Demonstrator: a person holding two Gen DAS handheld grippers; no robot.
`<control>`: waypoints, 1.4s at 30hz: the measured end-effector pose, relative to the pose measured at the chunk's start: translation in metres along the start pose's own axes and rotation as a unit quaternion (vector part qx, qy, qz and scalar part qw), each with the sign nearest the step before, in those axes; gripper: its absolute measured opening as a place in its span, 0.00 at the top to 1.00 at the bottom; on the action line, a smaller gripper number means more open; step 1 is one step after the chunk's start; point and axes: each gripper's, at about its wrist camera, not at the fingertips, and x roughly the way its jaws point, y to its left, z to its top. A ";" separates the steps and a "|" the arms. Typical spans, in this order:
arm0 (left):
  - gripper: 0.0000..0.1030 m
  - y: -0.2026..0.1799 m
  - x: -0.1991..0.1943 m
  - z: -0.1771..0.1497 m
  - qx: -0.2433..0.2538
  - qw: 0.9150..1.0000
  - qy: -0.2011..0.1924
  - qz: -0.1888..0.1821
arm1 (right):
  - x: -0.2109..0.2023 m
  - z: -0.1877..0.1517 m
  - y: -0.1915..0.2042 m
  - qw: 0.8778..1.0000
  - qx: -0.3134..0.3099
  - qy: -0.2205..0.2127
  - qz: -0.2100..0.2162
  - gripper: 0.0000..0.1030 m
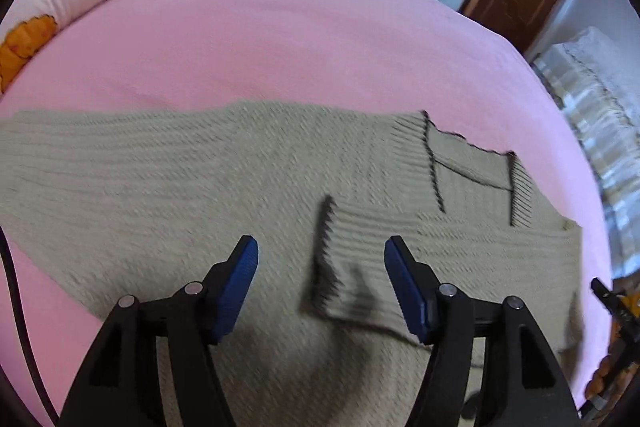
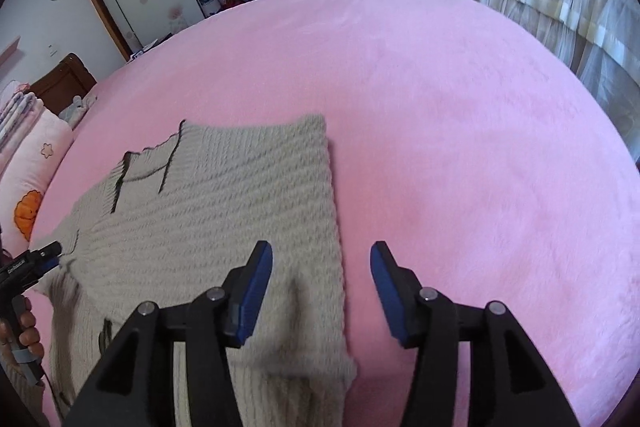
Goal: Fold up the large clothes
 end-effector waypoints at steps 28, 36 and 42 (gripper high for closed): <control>0.78 -0.052 0.033 -0.015 0.117 0.990 0.011 0.071 | 0.065 0.041 0.038 0.998 -0.034 0.032 -0.043 0.96; 0.53 -0.055 -0.048 -0.021 0.111 0.994 -0.014 0.014 | -0.034 0.013 0.085 0.997 -0.067 -0.006 0.034 0.96; 0.38 -0.046 -0.131 -0.034 0.102 0.994 -0.040 -0.020 | -0.105 -0.015 0.126 0.994 -0.083 -0.026 0.065 0.95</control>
